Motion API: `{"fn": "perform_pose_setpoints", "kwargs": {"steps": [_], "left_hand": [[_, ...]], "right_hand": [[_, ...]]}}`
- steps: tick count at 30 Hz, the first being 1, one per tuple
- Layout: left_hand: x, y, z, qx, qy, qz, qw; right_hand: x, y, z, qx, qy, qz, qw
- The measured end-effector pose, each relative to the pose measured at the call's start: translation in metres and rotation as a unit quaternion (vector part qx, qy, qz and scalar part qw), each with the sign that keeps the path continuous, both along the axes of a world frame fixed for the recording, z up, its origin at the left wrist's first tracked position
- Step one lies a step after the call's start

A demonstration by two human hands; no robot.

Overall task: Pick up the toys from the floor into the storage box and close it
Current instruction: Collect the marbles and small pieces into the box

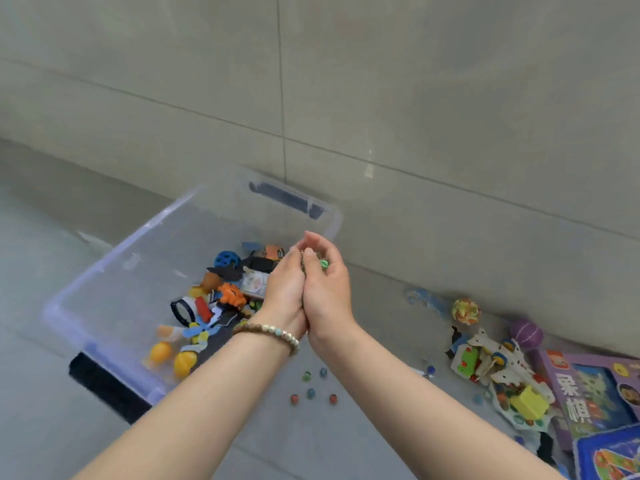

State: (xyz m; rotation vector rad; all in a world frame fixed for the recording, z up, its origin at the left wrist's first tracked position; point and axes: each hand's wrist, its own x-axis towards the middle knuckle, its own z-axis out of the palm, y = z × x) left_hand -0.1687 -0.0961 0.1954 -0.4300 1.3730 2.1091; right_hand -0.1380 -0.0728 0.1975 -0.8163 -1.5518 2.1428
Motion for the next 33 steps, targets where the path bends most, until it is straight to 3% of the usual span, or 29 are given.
{"fn": "perform_pose_setpoints", "kwargs": {"steps": [4, 8, 11, 15, 19, 22, 27, 29, 33], "left_hand": [[-0.029, -0.06, 0.001, 0.028, -0.007, 0.082, 0.996], [-0.043, -0.101, -0.024, 0.002, -0.055, 0.107, 0.993], [-0.053, -0.118, -0.047, -0.045, -0.069, 0.059, 0.995], [-0.063, -0.124, -0.038, -0.147, 0.025, -0.025, 0.988], [-0.051, -0.101, 0.004, -0.194, 0.157, -0.161, 0.955], [-0.031, -0.063, 0.017, -0.192, 0.214, -0.225, 0.931], [0.012, 0.0, -0.017, -0.147, 0.205, -0.317, 0.914], [0.032, 0.009, -0.059, -0.187, 0.189, -0.372, 0.889], [0.06, -0.016, -0.162, -0.352, 0.266, -0.425, 0.79]], "right_hand": [[-0.037, -0.052, 0.002, -0.102, -0.042, 0.028, 0.993], [-0.051, -0.083, -0.014, -0.359, -0.103, -0.002, 0.928], [-0.048, -0.084, -0.019, -0.412, -0.113, 0.01, 0.904], [-0.044, -0.05, -0.019, -0.314, -0.136, 0.116, 0.932], [-0.02, 0.031, -0.002, -0.188, -0.108, 0.238, 0.947], [0.015, 0.094, -0.001, -0.13, -0.12, 0.233, 0.956], [0.086, 0.15, -0.071, 0.002, -0.265, 0.231, 0.936], [0.112, 0.153, -0.113, 0.062, -0.311, 0.226, 0.921], [0.141, 0.14, -0.185, 0.133, -0.317, 0.174, 0.923]]}}
